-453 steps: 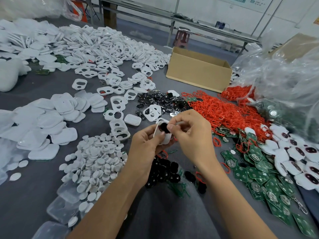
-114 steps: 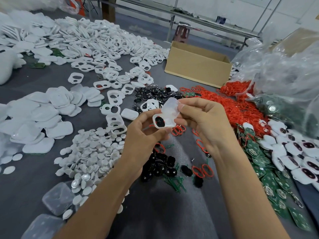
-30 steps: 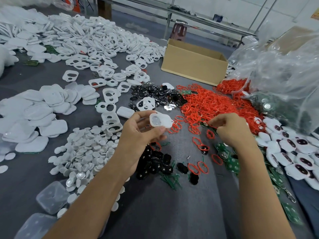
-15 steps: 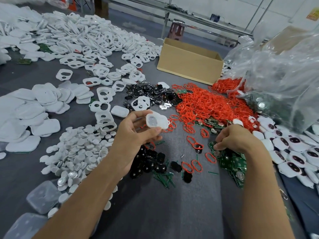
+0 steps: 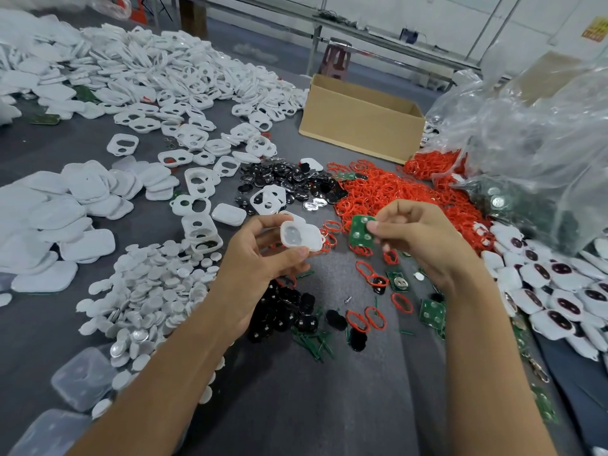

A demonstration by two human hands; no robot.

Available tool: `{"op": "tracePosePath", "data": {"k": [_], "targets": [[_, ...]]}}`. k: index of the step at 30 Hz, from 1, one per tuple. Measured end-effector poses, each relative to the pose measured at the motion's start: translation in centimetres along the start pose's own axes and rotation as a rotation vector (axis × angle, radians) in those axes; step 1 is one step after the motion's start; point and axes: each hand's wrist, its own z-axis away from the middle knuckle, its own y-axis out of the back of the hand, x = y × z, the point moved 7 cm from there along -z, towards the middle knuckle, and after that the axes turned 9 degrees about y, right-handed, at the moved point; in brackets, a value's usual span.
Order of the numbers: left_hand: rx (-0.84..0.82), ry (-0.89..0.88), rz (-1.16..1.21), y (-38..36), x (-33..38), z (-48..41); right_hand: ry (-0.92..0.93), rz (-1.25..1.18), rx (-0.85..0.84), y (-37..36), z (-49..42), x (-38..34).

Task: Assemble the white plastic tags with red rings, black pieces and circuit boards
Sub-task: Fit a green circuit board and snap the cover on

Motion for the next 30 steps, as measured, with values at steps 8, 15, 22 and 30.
{"op": "tracePosePath", "data": {"k": [8,15,22,30], "targets": [[0.022,0.013,-0.067,0.3,-0.2,-0.1,0.119,-0.132,-0.121,-4.2,-0.1,-1.9],[0.009,0.018,-0.041,0.3,0.1,0.0,0.197,-0.112,-0.119,-5.7,-0.2,-2.8],[-0.025,0.027,0.033,0.0,0.2,0.0,0.434,0.025,-0.097,-6.8,0.2,-4.3],[-0.038,0.016,0.084,-0.2,0.6,0.2,0.530,0.273,-0.144,-7.6,0.6,-4.4]]}}
